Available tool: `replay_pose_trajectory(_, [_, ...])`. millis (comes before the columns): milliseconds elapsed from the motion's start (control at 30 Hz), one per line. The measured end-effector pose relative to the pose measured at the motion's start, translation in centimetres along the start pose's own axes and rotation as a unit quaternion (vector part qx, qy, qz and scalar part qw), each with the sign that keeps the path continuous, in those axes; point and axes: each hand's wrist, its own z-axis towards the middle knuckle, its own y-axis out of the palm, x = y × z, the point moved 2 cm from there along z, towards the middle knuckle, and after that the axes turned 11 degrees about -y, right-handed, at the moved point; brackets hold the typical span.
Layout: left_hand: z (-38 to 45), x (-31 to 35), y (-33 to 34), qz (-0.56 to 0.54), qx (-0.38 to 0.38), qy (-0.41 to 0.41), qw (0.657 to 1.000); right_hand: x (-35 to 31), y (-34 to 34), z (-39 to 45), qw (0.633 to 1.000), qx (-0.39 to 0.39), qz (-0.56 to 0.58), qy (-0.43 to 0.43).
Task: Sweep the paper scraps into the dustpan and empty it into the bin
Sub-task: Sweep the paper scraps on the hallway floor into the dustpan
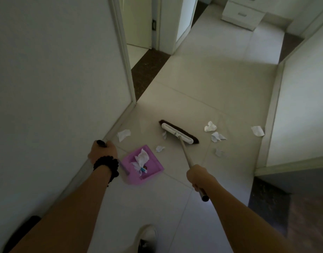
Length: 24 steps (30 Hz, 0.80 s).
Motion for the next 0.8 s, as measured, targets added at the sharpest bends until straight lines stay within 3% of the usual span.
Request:
replay_pose_trajectory(167, [1.5, 1.5, 0.9, -0.004, 0.009, 0.000, 1.000, -1.6, 2.7, -0.9, 0.999, -0.046, -0.029, 0.005])
replay_pose_trajectory(300, [1.5, 1.8, 1.3, -0.003, 0.009, -0.002, 1.000, -2.6, 4.4, -3.3, 0.991, -0.109, -0.058, -0.056])
replay_pose_trajectory(433, [0.7, 1.2, 0.9, 0.001, 0.000, -0.005, 1.000, -2.4, 4.6, -5.2, 0.984, -0.160, -0.071, -0.030])
replay_pose_trajectory(600, [-0.5, -0.4, 0.3, 0.026, -0.037, -0.005, 0.999, -2.8, 4.1, -7.5, 0.960, -0.233, -0.124, -0.093])
replay_pose_trajectory(800, [-1.7, -3.9, -0.9, 0.077, -0.141, -0.020, 0.987, -1.2, 4.6, -10.1, 0.973, -0.215, 0.030, -0.079])
